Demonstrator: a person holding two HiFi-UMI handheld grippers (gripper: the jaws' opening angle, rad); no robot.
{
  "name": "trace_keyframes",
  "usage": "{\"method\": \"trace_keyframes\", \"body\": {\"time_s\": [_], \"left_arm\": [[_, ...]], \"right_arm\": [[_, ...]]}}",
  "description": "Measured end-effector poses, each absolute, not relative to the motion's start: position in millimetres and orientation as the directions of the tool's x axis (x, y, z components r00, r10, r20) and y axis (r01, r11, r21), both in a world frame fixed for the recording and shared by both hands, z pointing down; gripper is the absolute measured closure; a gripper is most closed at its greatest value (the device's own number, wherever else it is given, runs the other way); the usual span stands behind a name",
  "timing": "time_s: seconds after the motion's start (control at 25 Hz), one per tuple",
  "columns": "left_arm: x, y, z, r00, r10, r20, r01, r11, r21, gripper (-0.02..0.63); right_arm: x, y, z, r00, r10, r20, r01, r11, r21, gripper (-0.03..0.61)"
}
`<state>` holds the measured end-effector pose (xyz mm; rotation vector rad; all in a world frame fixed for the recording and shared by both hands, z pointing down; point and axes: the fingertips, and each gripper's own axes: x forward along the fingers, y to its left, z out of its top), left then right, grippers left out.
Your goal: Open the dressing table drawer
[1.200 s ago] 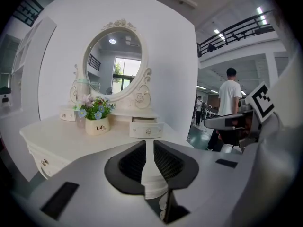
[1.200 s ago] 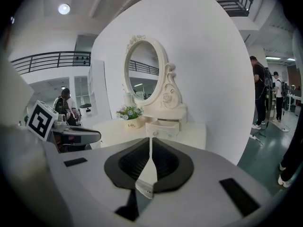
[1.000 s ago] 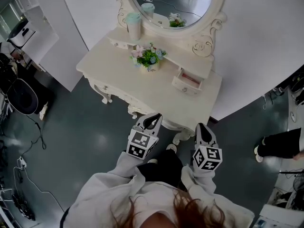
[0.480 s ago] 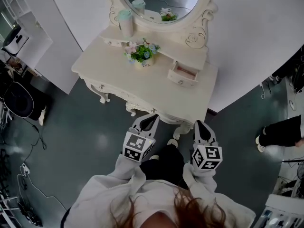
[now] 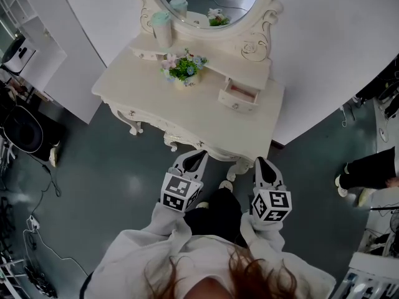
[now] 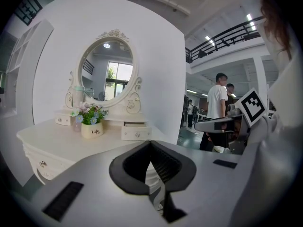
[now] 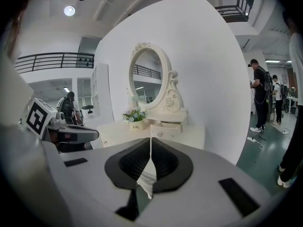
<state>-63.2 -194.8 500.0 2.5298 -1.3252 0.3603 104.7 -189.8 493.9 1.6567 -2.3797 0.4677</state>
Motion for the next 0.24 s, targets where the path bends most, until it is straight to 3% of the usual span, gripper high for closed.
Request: {"method": "trace_keyframes", "body": {"time_s": [0.24], "left_arm": [[-60.9, -197.0, 503.9, 0.552, -0.759, 0.344, -0.828, -0.548, 0.12, 0.598]], "right_arm": [[101.3, -193.6, 498.5, -0.365, -0.863, 0.349, -0.931, 0.334, -0.148, 0.54]]}}
